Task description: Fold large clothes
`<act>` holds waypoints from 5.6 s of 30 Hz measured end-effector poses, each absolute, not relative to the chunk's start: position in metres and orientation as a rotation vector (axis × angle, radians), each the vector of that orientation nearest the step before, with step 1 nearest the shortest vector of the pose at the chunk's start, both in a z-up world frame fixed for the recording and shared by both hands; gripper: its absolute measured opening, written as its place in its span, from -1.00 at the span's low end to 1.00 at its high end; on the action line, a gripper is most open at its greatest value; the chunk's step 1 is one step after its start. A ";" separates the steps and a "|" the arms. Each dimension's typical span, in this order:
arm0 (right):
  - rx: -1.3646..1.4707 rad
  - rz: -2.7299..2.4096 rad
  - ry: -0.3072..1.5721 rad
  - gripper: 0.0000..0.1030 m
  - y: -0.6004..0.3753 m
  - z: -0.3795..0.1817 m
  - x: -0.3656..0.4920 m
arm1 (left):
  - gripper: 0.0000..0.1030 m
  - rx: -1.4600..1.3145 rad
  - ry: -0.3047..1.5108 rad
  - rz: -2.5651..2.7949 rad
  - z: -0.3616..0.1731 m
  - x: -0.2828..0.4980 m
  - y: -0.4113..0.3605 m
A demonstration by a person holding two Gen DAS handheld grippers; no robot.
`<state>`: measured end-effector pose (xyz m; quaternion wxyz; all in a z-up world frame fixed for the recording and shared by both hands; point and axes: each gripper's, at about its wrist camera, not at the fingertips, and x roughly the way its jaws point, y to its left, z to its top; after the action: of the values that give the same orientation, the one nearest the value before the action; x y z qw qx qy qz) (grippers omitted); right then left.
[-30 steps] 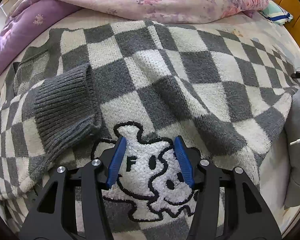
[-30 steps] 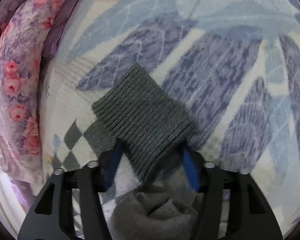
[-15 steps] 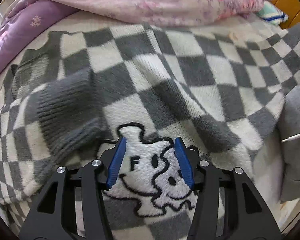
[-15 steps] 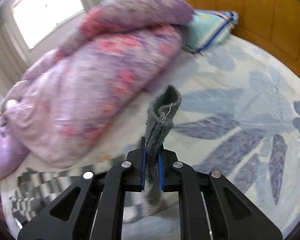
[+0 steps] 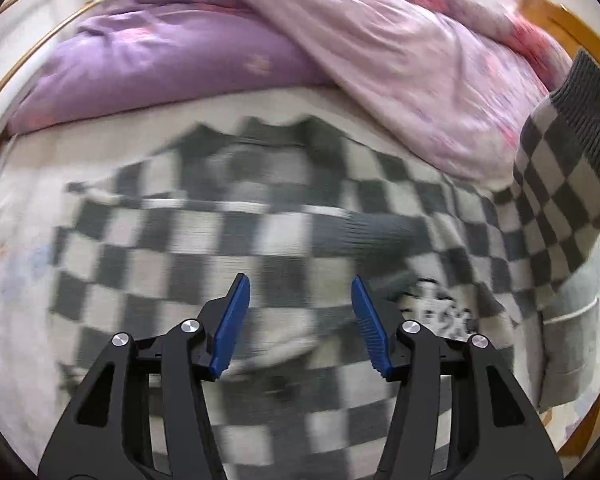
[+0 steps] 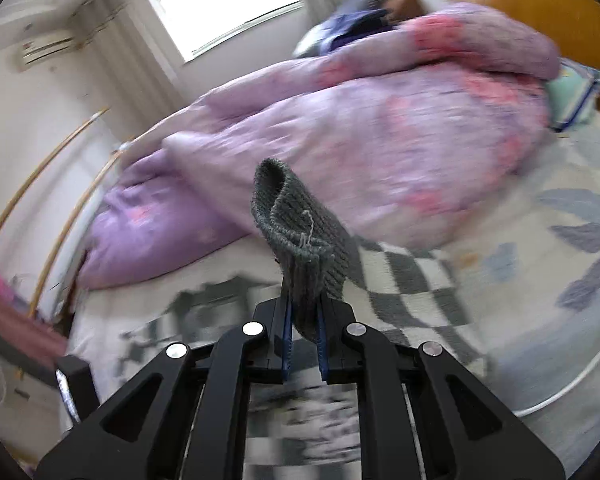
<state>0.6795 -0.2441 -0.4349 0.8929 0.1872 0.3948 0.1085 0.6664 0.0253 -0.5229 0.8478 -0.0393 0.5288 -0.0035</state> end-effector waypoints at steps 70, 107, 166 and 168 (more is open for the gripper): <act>0.282 0.081 1.192 0.10 -0.192 -0.590 0.771 | 0.57 -0.451 1.223 0.213 -0.587 0.707 0.276; 0.223 0.221 0.997 -0.65 -0.208 -0.504 0.696 | -0.64 -0.226 1.000 0.206 -0.479 0.649 0.266; 0.625 -0.026 1.191 -0.73 -0.306 -0.603 0.314 | -0.71 -0.575 1.168 0.363 -0.594 0.227 0.265; 0.586 -0.051 1.247 -0.72 -0.307 -0.631 0.319 | -0.71 -0.537 1.196 0.365 -0.609 0.231 0.265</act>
<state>0.3189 -0.3074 -0.6306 0.7717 0.2702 0.5753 -0.0236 0.2309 0.2648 -0.6094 0.7774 -0.2481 0.5529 0.1686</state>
